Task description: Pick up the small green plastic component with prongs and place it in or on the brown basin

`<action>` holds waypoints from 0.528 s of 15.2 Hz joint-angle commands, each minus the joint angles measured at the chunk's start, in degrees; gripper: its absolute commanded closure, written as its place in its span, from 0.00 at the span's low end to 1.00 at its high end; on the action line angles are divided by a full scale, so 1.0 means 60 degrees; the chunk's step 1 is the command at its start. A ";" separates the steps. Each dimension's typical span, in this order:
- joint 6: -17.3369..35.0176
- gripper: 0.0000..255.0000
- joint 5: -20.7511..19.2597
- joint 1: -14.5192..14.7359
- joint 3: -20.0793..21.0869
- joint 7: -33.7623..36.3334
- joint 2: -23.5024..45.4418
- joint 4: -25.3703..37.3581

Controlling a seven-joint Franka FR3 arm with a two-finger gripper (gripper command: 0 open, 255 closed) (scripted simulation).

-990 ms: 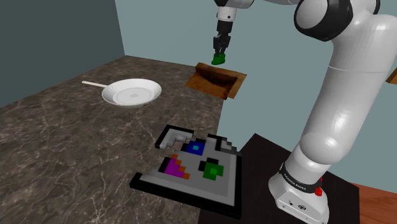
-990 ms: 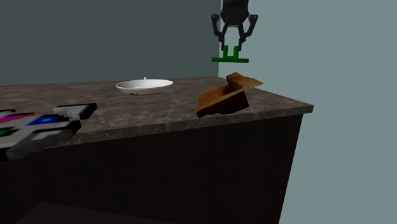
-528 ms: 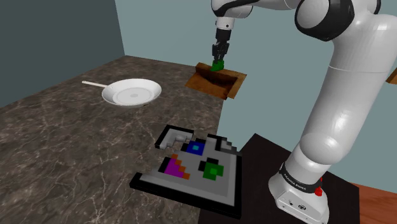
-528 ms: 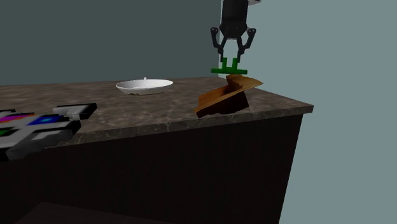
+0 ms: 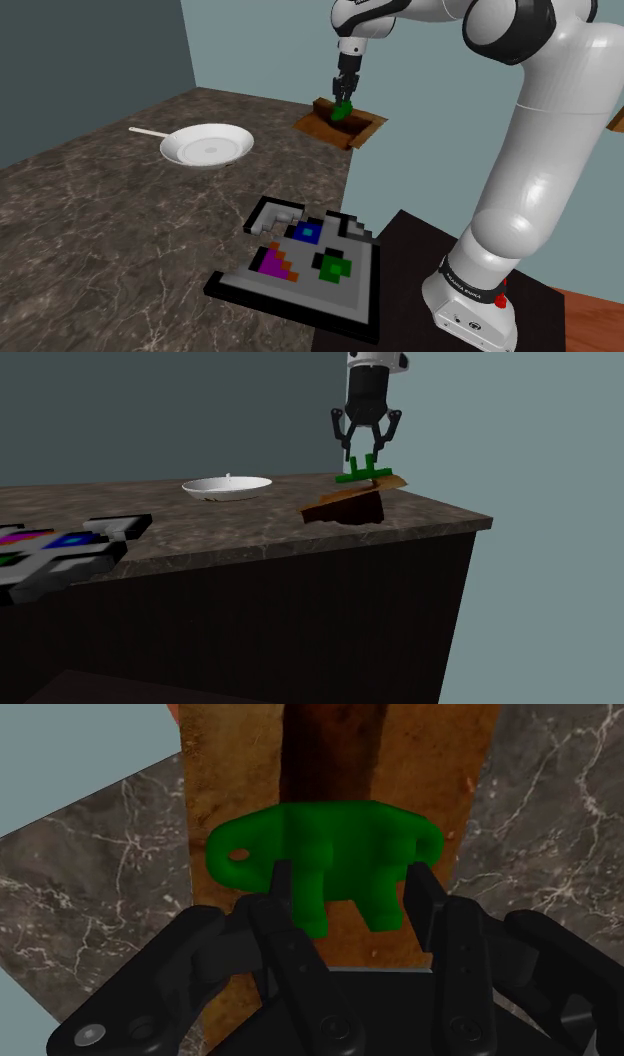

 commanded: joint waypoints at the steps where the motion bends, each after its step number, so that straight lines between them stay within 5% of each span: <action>1: 0.0008 1.00 0.0001 0.0001 0.0001 0.0001 0.0004 -0.0014; 4: 0.0008 1.00 0.0001 0.0001 0.0001 0.0001 0.0004 -0.0014; 5: 0.0009 0.00 0.0001 0.0001 0.0001 0.0002 0.0002 -0.0016; 8: 0.0009 0.00 0.0001 0.0001 0.0001 0.0002 0.0002 -0.0016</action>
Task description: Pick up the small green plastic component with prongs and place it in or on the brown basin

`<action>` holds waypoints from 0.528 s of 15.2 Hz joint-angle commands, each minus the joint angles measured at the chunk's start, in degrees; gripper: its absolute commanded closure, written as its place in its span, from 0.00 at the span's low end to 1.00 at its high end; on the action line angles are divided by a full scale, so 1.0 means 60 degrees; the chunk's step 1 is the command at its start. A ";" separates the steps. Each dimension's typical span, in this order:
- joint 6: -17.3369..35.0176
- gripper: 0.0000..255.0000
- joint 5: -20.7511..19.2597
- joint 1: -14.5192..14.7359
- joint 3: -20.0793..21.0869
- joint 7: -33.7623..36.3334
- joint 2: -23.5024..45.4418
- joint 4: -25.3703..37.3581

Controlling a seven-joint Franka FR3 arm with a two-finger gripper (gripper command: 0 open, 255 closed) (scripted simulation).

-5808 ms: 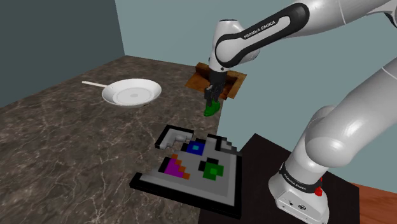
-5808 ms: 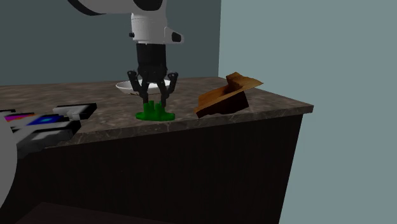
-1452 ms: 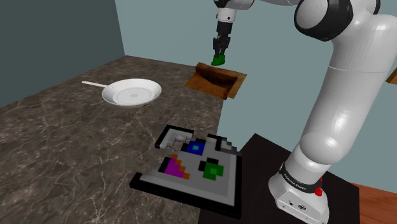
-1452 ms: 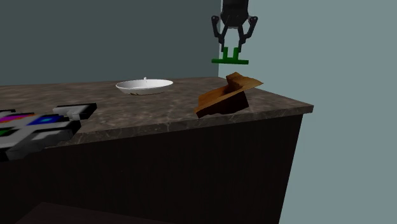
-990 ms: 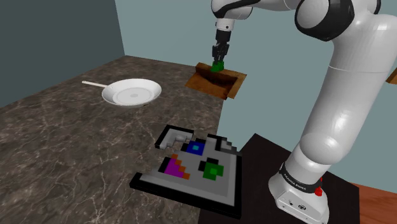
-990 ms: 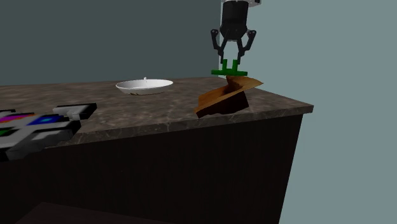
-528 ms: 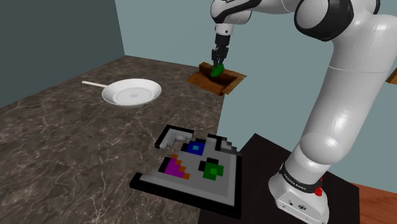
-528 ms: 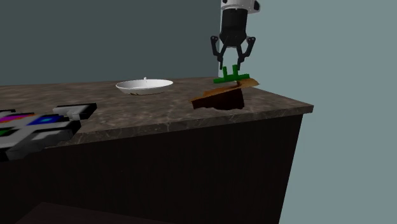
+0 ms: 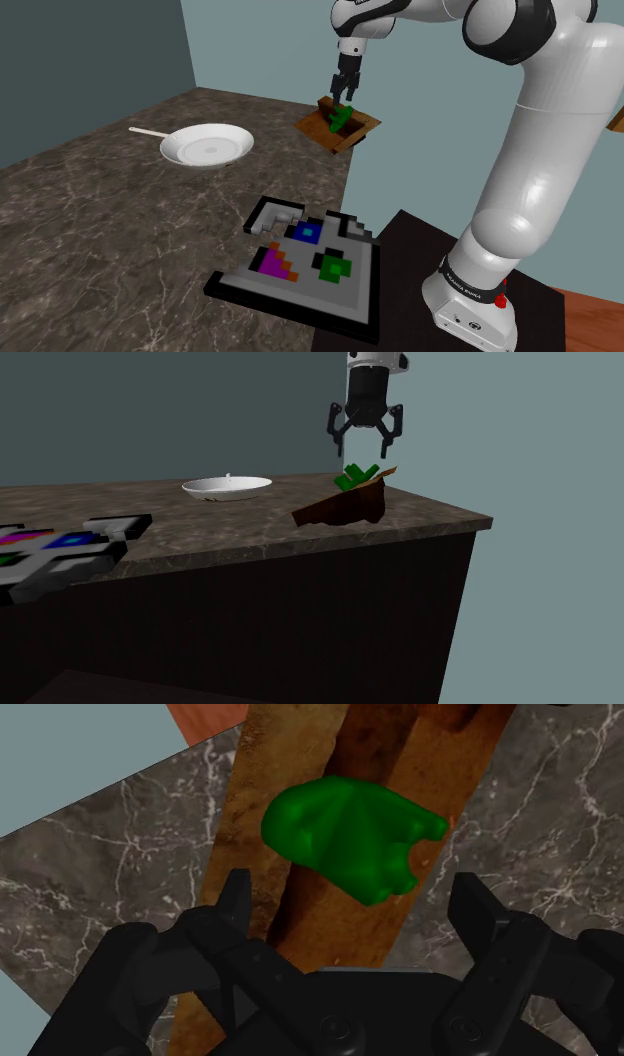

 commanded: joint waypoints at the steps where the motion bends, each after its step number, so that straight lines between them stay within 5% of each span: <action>1: 0.0000 0.00 0.0000 0.0000 0.0000 0.0000 0.0000 0.0000; 8: -0.1211 0.00 -0.0023 -0.0051 -0.0034 0.0026 -0.0013 0.1198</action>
